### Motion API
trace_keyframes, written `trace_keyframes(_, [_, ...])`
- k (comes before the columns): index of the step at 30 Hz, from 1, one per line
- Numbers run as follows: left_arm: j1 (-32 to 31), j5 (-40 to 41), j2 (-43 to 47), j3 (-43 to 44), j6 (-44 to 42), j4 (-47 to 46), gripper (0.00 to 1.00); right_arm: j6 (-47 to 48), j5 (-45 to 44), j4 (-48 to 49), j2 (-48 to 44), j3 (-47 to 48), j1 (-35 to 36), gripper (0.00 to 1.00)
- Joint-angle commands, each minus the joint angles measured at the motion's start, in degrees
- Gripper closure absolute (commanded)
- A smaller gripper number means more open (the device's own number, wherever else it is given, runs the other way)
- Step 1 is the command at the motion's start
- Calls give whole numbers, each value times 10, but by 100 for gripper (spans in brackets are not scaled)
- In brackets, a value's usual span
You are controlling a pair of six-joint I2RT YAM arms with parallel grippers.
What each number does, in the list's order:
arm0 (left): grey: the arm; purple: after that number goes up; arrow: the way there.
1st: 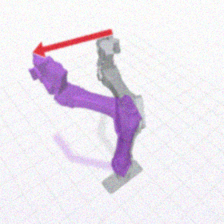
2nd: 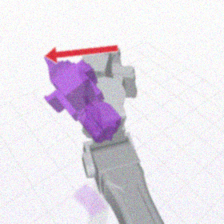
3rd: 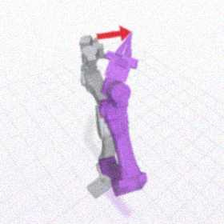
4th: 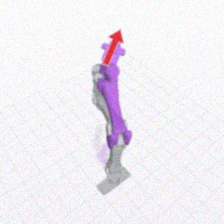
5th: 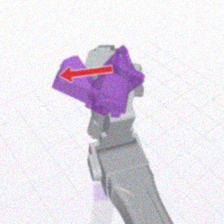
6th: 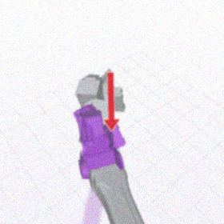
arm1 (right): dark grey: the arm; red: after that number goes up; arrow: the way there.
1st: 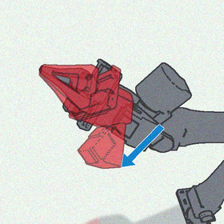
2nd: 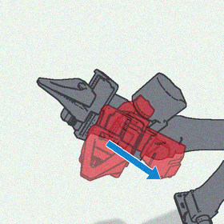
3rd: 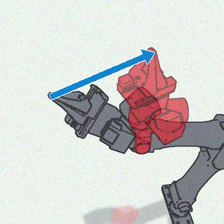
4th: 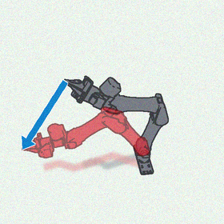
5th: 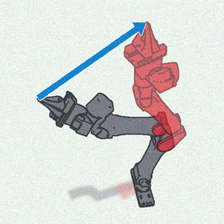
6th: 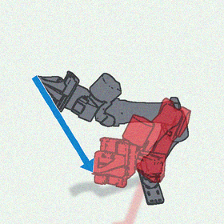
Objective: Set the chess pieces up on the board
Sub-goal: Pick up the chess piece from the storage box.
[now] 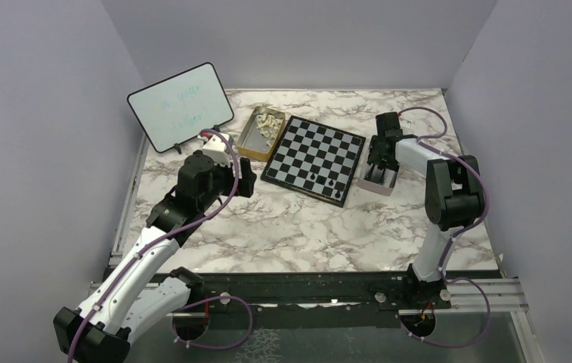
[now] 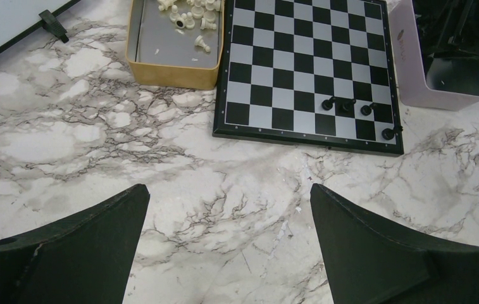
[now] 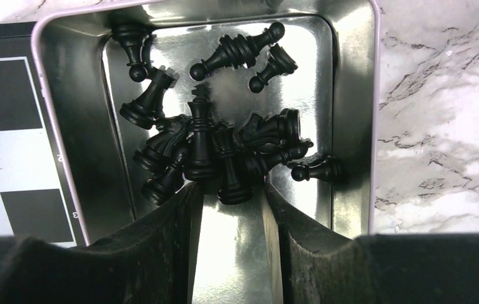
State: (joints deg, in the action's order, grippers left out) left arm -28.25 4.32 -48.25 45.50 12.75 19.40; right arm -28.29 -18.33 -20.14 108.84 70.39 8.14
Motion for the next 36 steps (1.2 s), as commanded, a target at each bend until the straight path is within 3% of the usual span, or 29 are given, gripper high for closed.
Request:
trace_keyframes(1, [-3,-4,-2,-4,-3,-11,1,42,21,35,-14,-13,-3,55])
trace_keyframes(9, [-2,-4,-4,-4,-4,-11,1,72,23,42,-10,-20,-3,57])
trace_keyframes(18, [-2,-4,-6,-4,-4,-11,1,97,5,31,-40,-21,-3,73])
trace_keyframes(28, [-2,-12,-7,-6,-2,-11,1,113,-20,-30,-108,-23,-2,76])
trace_keyframes(36, [-2,-50,-20,7,27,-10,1,167,84,15,-208,-74,18,78])
